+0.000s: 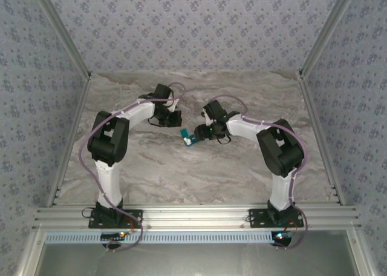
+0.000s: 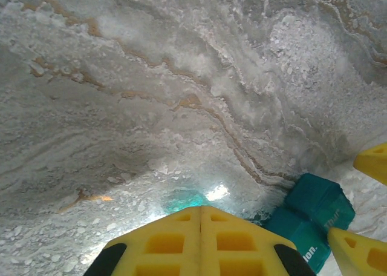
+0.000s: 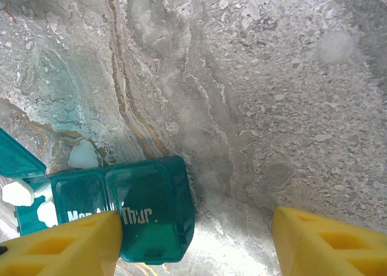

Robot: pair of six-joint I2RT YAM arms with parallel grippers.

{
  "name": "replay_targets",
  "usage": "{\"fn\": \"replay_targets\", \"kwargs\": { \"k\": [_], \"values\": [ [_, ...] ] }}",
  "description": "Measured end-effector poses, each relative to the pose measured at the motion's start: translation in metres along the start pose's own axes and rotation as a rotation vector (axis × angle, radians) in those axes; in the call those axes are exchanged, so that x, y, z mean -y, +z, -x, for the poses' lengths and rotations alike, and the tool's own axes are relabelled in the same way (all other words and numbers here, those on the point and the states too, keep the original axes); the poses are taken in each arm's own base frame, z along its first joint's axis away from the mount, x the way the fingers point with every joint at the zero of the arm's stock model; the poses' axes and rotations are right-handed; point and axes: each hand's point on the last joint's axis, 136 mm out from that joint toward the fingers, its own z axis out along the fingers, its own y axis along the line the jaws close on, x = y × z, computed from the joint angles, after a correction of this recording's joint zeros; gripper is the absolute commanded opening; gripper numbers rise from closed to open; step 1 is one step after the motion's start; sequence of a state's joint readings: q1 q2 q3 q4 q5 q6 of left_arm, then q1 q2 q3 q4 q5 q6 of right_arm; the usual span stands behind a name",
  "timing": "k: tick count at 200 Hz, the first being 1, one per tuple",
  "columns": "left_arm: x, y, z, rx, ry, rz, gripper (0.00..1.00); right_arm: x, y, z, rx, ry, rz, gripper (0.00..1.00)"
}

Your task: Sort the pills into containers

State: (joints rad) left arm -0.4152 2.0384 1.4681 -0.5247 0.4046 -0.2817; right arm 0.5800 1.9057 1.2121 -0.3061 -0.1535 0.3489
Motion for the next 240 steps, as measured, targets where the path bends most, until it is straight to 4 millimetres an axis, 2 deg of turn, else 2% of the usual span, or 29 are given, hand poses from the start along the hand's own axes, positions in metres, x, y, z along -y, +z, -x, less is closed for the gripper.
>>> {"fn": "replay_targets", "kwargs": {
  "k": [82, 141, 173, 240],
  "values": [
    [0.014, 0.0, -0.003, -0.019, 0.006, -0.066, 0.0, 0.0, 0.0, 0.0, 0.0, 0.002, 0.0, 0.68],
    [0.019, 0.003, -0.015, -0.051, -0.005, -0.096, 0.0, 0.0, 0.0, 0.001, 0.003, 0.002, 0.001, 0.68],
    [0.021, -0.004, -0.021, -0.05, -0.004, -0.104, 0.0, 0.0, 0.0, 0.001, 0.003, 0.002, 0.001, 0.68],
    [0.04, -0.018, -0.029, -0.043, 0.015, -0.137, 0.0, -0.001, 0.001, 0.002, 0.006, 0.005, 0.003, 0.68]
  ]
}}
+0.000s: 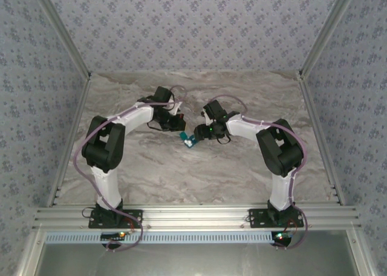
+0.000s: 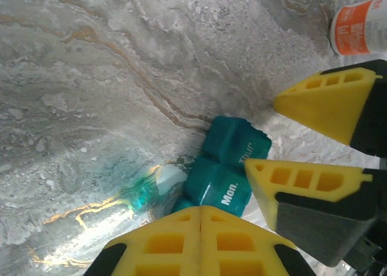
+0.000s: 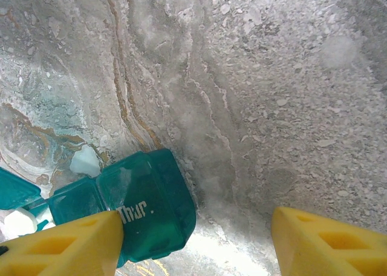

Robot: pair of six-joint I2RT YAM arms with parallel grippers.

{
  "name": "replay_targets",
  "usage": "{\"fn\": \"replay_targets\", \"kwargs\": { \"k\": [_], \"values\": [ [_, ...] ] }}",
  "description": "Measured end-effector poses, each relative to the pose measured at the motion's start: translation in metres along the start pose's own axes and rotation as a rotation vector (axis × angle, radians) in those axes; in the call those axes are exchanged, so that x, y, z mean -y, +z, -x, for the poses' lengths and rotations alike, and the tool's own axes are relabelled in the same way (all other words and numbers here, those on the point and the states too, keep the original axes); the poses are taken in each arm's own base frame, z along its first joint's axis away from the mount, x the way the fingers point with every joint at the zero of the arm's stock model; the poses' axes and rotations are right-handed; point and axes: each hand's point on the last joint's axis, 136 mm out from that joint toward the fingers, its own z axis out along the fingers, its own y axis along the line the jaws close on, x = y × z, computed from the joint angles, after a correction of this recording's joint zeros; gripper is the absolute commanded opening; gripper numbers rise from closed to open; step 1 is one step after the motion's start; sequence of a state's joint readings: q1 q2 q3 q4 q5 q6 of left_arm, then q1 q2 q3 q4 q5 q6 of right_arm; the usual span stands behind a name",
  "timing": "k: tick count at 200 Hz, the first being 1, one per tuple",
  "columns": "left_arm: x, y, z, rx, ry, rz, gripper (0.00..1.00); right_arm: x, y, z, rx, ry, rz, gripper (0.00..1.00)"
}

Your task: Sort the pills into containers

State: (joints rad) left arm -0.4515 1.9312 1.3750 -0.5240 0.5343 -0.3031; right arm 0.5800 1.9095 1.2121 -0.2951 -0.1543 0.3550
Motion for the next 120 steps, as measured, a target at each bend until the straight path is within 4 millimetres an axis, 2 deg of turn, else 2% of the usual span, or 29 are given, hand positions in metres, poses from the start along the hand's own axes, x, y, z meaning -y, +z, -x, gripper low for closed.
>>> {"fn": "replay_targets", "kwargs": {
  "k": [25, 61, 75, 98, 120],
  "values": [
    [0.004, 0.001, -0.005, -0.007, 0.005, -0.006, 0.0, 0.0, 0.0, 0.0, 0.0, 0.0, 0.0, 0.67],
    [-0.005, -0.004, -0.021, -0.001, -0.006, 0.037, 0.0, 0.0, 0.0, 0.0, 0.0, 0.001, 0.0, 0.67],
    [-0.009, -0.013, -0.02, 0.035, -0.011, 0.064, 0.0, 0.0, 0.0, 0.0, 0.0, 0.002, 0.002, 0.67],
    [-0.016, -0.031, -0.007, 0.109, -0.039, 0.087, 0.0, 0.0, 0.0, 0.0, -0.001, 0.003, 0.003, 0.67],
    [-0.031, -0.036, 0.001, 0.136, -0.081, 0.1, 0.0, 0.001, 0.0, 0.0, -0.003, 0.005, 0.006, 0.67]
  ]
}}
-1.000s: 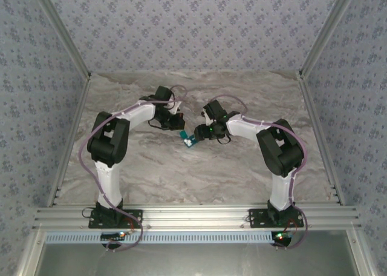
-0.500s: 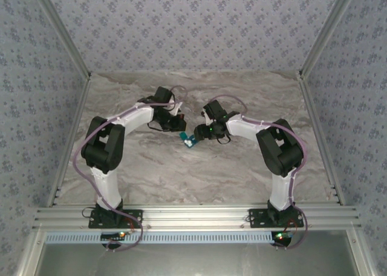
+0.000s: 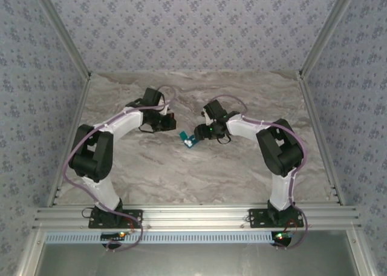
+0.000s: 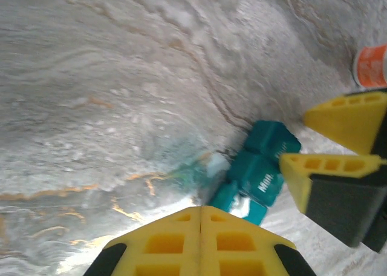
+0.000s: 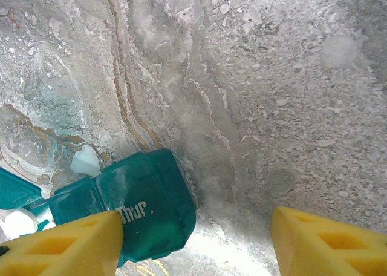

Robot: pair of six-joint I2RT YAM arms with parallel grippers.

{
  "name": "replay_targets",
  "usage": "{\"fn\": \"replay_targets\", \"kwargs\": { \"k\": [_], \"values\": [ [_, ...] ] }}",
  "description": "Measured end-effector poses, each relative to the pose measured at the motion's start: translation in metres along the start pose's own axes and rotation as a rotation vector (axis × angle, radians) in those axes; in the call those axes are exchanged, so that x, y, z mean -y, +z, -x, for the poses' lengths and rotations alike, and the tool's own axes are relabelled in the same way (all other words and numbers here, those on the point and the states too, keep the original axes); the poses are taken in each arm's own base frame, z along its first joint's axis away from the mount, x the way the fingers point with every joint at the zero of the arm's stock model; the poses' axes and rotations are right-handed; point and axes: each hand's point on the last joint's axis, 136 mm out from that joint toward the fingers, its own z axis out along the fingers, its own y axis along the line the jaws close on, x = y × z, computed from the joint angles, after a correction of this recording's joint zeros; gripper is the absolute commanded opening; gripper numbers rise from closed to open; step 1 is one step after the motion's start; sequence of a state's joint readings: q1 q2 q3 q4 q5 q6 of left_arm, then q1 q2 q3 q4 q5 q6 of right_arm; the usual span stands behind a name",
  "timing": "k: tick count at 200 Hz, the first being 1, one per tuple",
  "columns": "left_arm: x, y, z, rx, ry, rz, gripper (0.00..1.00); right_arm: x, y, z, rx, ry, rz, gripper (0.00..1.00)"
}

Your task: Sort the pills into containers

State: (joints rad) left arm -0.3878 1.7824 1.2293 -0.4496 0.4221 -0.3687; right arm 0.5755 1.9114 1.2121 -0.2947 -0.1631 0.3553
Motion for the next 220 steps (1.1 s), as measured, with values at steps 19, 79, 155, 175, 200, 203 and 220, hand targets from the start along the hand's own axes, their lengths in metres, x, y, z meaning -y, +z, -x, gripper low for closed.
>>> {"fn": "replay_targets", "kwargs": {
  "k": [19, 79, 155, 175, 200, 203, 220],
  "values": [
    [-0.01, 0.005, 0.0, -0.009, -0.024, 0.01, 0.0, 0.0, 0.0, 0.0, 0.0, 0.0, 0.003, 0.67],
    [-0.017, 0.034, -0.019, -0.111, -0.074, -0.018, 0.0, -0.001, 0.0, 0.0, 0.002, 0.003, 0.003, 0.67],
    [0.003, 0.037, -0.027, -0.143, -0.059, -0.079, 0.0, 0.0, 0.0, 0.001, 0.002, 0.005, 0.002, 0.67],
    [0.009, 0.039, -0.03, -0.153, -0.05, -0.092, 0.0, 0.0, 0.0, 0.001, 0.002, 0.005, 0.002, 0.67],
    [0.016, 0.04, -0.034, -0.165, -0.038, -0.107, 0.0, 0.0, 0.0, 0.001, 0.002, 0.005, 0.002, 0.67],
    [0.018, 0.04, -0.035, -0.167, -0.035, -0.109, 0.0, 0.0, 0.0, 0.001, 0.002, 0.005, 0.002, 0.67],
    [0.022, 0.041, -0.037, -0.172, -0.033, -0.113, 0.0, 0.0, 0.001, 0.001, 0.003, 0.004, 0.003, 0.67]
  ]
}}
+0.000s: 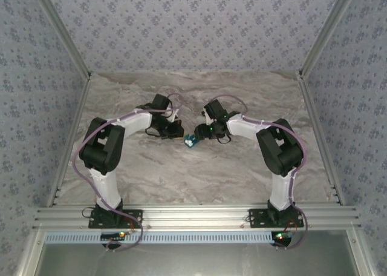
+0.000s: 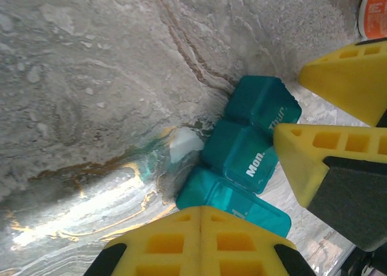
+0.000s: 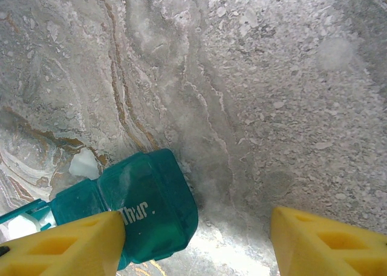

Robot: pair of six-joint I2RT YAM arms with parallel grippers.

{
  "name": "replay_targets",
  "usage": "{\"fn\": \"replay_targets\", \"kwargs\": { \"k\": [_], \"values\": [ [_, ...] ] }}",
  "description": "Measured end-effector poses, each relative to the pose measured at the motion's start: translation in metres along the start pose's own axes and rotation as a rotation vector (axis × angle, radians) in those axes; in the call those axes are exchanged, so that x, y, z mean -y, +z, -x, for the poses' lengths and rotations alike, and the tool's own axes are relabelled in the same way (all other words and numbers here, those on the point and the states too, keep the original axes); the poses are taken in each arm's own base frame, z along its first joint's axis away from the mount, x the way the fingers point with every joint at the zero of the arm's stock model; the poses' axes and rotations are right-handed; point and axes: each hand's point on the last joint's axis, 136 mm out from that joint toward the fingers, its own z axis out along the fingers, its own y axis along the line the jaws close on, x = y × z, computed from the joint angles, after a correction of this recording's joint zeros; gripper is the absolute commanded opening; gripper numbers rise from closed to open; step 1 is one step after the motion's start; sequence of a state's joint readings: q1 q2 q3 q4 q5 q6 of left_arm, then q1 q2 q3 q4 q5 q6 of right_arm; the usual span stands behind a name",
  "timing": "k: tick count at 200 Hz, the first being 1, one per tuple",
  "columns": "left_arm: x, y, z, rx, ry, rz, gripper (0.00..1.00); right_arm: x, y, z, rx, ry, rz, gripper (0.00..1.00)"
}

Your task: Sort the pills into containers

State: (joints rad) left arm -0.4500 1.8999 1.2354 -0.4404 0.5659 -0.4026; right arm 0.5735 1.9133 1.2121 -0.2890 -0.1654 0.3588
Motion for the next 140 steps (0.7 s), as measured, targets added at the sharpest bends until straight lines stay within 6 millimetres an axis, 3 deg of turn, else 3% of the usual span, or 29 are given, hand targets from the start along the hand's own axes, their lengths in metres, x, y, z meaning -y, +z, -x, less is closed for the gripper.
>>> {"fn": "replay_targets", "kwargs": {
  "k": [140],
  "values": [
    [0.02, 0.012, -0.012, -0.025, 0.053, -0.013, 0.0, 0.0, 0.0, 0.0, -0.002, 0.008, 0.006, 0.67]
  ]
}}
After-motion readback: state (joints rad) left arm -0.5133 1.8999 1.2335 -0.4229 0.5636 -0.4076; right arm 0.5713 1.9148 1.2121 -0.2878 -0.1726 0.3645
